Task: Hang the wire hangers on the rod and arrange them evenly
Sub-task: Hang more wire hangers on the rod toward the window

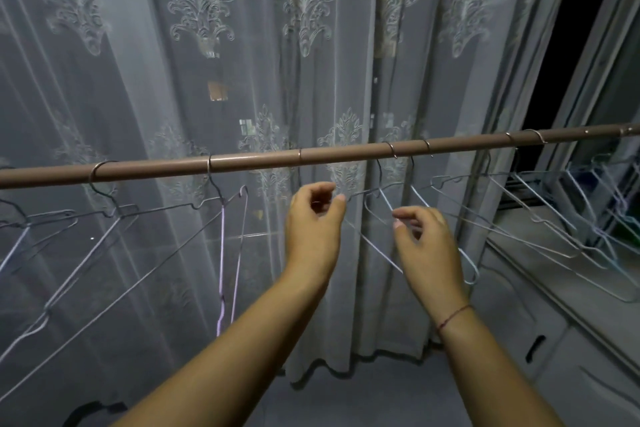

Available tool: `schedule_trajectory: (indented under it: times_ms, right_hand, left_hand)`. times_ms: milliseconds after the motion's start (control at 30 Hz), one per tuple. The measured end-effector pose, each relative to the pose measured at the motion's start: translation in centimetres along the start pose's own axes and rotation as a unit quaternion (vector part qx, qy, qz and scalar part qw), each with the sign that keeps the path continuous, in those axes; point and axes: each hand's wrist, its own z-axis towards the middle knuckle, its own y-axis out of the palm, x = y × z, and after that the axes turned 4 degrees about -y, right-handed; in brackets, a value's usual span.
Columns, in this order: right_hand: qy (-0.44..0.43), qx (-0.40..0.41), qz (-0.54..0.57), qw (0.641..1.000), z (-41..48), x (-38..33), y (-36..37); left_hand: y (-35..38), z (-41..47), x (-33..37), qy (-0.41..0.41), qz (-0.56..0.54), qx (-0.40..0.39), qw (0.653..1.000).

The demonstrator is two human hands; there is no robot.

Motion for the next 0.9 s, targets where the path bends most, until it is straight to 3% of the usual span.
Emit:
schedule_trajectory:
  times_ms: [133, 300, 733, 900]
  right_hand:
    - [0.037, -0.073, -0.031, 0.996, 1.3, 2.7, -1.3]
    - [0.115, -0.181, 0.067, 0.974, 1.8, 6.0, -1.6]
    - [0.042, -0.208, 0.110, 0.971, 6.7, 6.1, 0.1]
    - [0.074, -0.248, 0.129, 0.957, 5.3, 7.8, 0.7]
  left_hand:
    - [5.0, 0.2, -0.1, -0.103, 0.000, -0.055, 0.993]
    - [9.3, 0.9, -2.2, -0.209, -0.013, -0.032, 0.977]
    - [11.7, 5.2, -1.7, -0.189, -0.068, 0.066, 0.977]
    - [9.8, 3.7, -5.5, -0.217, -0.019, 0.039, 0.975]
